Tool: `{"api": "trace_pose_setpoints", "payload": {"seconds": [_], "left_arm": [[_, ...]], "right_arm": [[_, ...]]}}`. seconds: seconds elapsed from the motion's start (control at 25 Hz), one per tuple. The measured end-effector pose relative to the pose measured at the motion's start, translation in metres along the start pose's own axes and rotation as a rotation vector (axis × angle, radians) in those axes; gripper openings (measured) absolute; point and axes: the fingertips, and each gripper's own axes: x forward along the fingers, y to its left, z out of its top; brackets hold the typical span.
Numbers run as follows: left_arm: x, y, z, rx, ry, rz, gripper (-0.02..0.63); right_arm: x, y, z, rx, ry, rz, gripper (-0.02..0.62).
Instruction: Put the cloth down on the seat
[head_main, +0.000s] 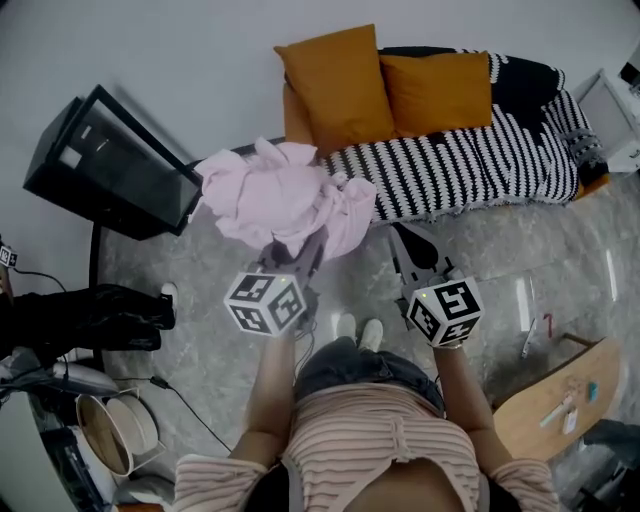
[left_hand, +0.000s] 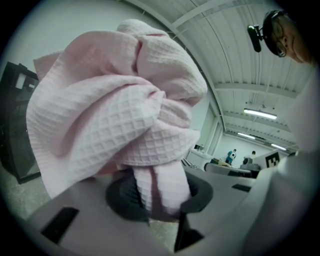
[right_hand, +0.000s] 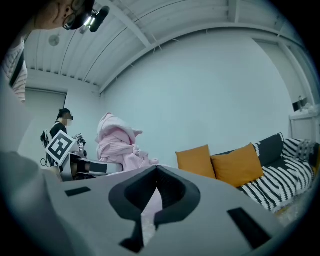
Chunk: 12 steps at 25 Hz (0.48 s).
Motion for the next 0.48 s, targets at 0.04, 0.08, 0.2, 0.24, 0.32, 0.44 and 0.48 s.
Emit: {"api": "trace_pose_setpoints", "payload": {"seconds": [0.04, 0.08, 0.2, 0.24, 0.32, 0.44, 0.48], "left_arm": [[0.000, 0.001, 0.000, -0.009, -0.002, 0.005, 0.115], [0.000, 0.002, 0.000, -0.019, -0.006, 0.009, 0.115], [0.001, 0.004, 0.004, -0.039, -0.019, 0.021, 0.115], [0.002, 0.005, 0.006, -0.039, -0.024, 0.024, 0.115], [0.004, 0.004, 0.010, -0.032, -0.033, 0.030, 0.115], [0.005, 0.003, 0.015, -0.023, -0.048, 0.039, 0.115], [0.007, 0.003, 0.016, -0.024, -0.051, 0.041, 0.115]], "right_arm": [[-0.001, -0.002, -0.001, 0.009, -0.001, 0.003, 0.008], [-0.002, -0.004, -0.001, 0.020, 0.000, 0.007, 0.008], [-0.003, -0.013, 0.000, 0.033, -0.001, 0.009, 0.008], [-0.003, -0.016, 0.002, 0.033, -0.004, 0.007, 0.009], [-0.005, -0.019, 0.003, 0.030, -0.007, 0.009, 0.008], [-0.008, -0.021, 0.003, 0.023, -0.007, 0.017, 0.009], [-0.008, -0.022, 0.002, 0.023, -0.006, 0.016, 0.009]]}}
